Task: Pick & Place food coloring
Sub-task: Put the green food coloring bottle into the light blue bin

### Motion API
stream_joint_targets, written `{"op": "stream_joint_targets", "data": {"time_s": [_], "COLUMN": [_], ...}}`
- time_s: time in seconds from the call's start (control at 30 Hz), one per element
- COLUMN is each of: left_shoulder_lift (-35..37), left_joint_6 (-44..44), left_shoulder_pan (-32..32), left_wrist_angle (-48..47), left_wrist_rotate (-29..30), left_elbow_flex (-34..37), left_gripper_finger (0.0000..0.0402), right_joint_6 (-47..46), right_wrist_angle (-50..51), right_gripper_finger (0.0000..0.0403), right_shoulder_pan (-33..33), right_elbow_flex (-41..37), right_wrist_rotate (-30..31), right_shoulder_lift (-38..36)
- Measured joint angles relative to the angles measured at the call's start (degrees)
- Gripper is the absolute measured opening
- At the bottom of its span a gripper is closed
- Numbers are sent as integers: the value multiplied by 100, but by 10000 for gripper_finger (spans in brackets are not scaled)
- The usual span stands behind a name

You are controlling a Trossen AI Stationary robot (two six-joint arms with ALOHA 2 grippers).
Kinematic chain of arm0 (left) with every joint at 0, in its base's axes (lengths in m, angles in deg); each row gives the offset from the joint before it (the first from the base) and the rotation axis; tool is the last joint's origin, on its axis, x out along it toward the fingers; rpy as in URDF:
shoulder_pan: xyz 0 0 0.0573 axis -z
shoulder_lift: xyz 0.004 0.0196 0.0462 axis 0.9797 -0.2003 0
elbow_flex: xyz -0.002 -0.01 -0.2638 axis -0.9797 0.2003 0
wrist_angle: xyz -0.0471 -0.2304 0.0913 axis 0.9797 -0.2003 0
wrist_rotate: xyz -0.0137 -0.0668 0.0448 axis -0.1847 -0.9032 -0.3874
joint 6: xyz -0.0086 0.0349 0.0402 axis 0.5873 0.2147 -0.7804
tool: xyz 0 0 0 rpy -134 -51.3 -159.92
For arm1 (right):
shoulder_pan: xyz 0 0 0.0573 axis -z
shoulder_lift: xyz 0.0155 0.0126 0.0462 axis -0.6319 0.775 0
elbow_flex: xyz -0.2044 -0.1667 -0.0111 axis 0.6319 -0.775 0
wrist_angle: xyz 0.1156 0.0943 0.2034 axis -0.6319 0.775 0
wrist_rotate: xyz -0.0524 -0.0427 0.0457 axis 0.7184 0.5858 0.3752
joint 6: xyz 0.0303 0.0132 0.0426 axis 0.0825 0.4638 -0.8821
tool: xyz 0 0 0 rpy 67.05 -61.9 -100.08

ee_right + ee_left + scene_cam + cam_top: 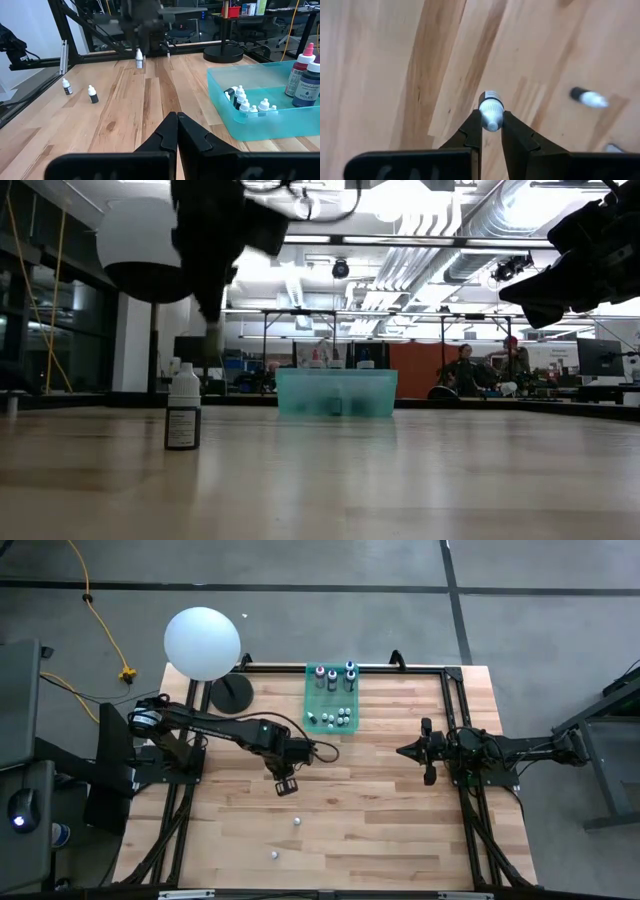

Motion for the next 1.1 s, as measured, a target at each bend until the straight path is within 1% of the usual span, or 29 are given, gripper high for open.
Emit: {"op": "stream_joint_targets", "data": {"time_s": [0.2,0.27,0.47,0.63,0.93,1.1], "left_shoulder_lift": [0,0,0,0,0,0], "left_joint_6": [-169,-225,-458,-541,-793,-835], "left_shoulder_pan": [4,-19,-325,-628,-1170,-1521], "left_wrist_angle": [-198,-203,-193,137,910,927], "left_wrist_rotate": [13,111,354,410,146,-46], "left_elbow_flex": [-665,-827,-1242,-1322,-1322,-1432], "left_gripper_finger": [35,35,35,35,35,35], "right_joint_6": [2,0,2,0,2,0], "right_wrist_angle": [0,0,0,0,0,0], "right_gripper_finger": [0,0,0,0,0,0], "right_shoulder_pan": [0,0,1,0,2,2], "right_elbow_flex": [0,-2,-2,0,0,0], "right_wrist_rotate": [0,0,0,0,0,0], "right_shoulder_lift": [0,0,0,0,0,0]}}
